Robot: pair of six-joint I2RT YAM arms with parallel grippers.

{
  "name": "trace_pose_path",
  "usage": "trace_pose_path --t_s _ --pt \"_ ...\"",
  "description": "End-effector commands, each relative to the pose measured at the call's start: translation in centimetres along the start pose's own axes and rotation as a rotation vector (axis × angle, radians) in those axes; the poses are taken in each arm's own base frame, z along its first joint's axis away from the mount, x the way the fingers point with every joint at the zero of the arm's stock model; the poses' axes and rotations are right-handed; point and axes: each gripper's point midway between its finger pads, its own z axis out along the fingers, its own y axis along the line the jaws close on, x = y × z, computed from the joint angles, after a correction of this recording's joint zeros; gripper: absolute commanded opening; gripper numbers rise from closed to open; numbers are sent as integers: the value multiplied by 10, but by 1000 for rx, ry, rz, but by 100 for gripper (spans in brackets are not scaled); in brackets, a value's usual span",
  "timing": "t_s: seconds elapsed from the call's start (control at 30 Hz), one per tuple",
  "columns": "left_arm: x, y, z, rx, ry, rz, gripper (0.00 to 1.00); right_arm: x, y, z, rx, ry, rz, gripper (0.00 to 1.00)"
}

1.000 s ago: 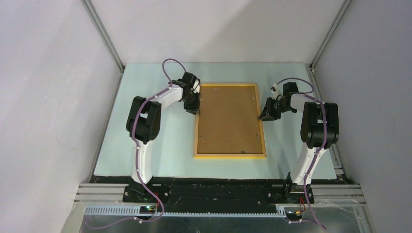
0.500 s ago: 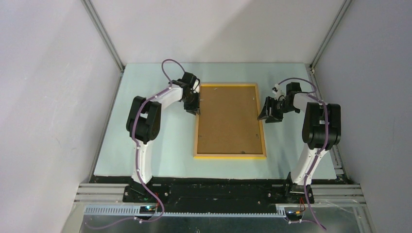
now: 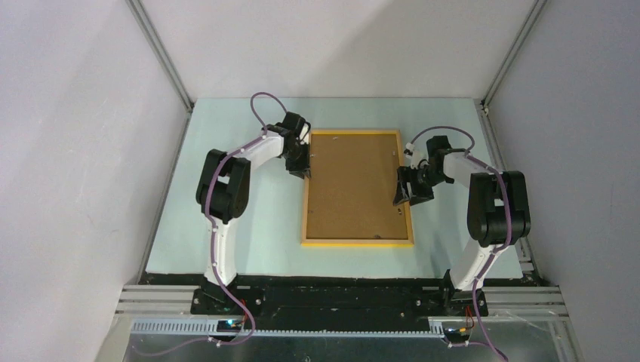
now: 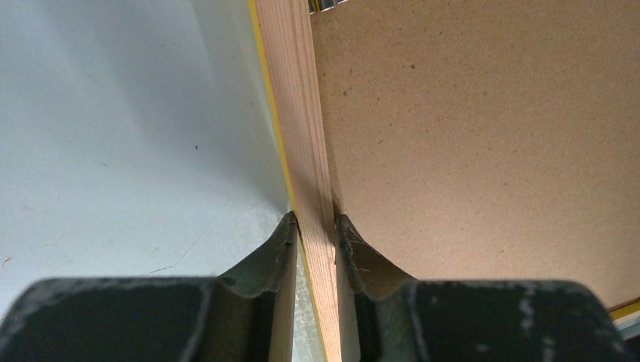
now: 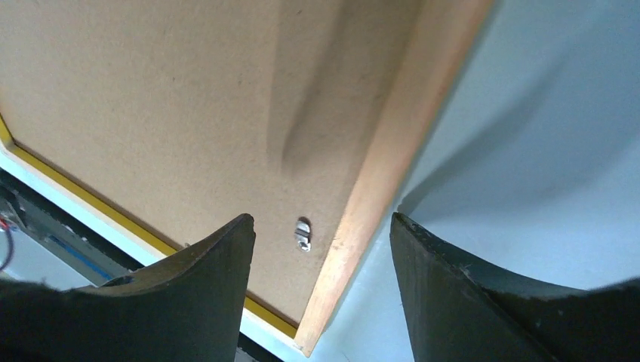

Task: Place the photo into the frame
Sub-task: Install the photo frame at the center of the board.

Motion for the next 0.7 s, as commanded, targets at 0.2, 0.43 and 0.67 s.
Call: trace_pose_path --t_s 0.2,0.43,0.67 --pt "15 -10 7 21 41 6 0 13 3 -2 118 21 -98 66" --pt "15 -9 7 20 41 7 0 17 -1 1 199 34 -136 65" --pt "16 -9 7 22 42 8 0 16 -3 4 246 37 -161 63"
